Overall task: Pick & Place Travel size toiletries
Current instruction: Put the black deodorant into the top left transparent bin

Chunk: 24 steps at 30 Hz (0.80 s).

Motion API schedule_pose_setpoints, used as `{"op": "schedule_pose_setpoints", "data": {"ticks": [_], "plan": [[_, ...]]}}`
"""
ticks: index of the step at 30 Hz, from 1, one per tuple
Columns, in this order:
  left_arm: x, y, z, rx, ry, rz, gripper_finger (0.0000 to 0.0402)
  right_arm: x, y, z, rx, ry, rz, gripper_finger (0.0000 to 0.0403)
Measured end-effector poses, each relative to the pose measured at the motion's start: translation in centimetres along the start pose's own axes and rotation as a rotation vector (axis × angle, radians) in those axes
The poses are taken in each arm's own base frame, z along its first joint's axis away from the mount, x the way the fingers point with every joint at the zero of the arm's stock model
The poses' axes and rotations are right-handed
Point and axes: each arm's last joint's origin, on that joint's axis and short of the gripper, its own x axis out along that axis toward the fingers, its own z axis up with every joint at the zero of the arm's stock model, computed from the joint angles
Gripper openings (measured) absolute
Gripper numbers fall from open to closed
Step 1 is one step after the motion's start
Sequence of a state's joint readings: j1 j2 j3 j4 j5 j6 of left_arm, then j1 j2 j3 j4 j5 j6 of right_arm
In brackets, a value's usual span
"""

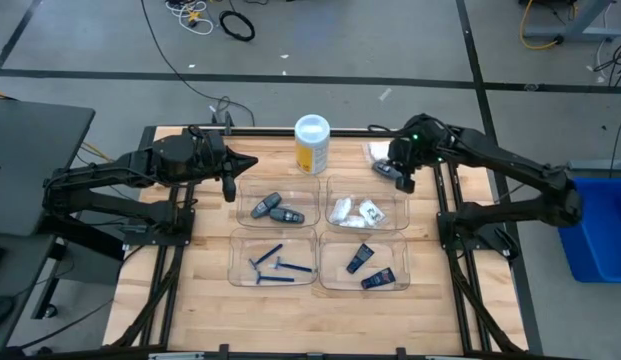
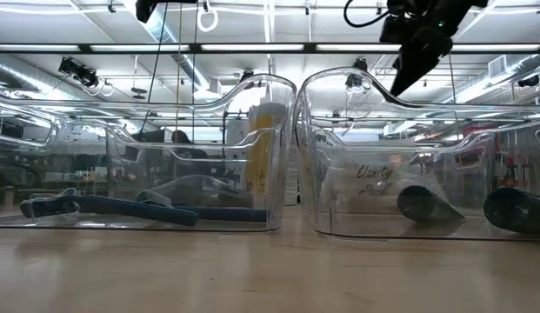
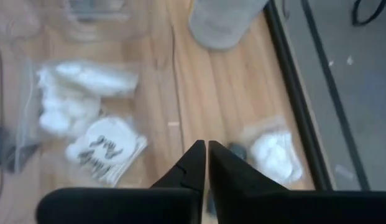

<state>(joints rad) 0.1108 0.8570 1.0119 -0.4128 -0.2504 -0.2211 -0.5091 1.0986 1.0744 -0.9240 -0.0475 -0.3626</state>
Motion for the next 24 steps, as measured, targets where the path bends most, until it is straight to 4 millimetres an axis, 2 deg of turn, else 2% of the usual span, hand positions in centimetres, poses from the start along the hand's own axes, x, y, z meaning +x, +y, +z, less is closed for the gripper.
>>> {"op": "schedule_pose_setpoints", "data": {"ticks": [6,11,16,24], "plan": [[0.0,0.0,0.0,0.000,0.000,0.000,0.0013,-1.0,0.5,-1.3,0.033,0.082,0.025,0.0005],[0.0,0.0,0.0,0.000,0.000,0.000,0.0007,-1.0,0.5,-2.7,0.118,0.229,-0.044,0.0004],[0.0,0.0,0.0,0.000,0.000,0.000,0.0014,-0.1,0.5,-4.2,0.243,0.329,-0.053,0.0004],[0.0,0.0,0.0,-0.003,0.000,-0.001,0.0009,2.8,0.6,-6.5,0.370,0.382,-0.072,0.0003]]}}
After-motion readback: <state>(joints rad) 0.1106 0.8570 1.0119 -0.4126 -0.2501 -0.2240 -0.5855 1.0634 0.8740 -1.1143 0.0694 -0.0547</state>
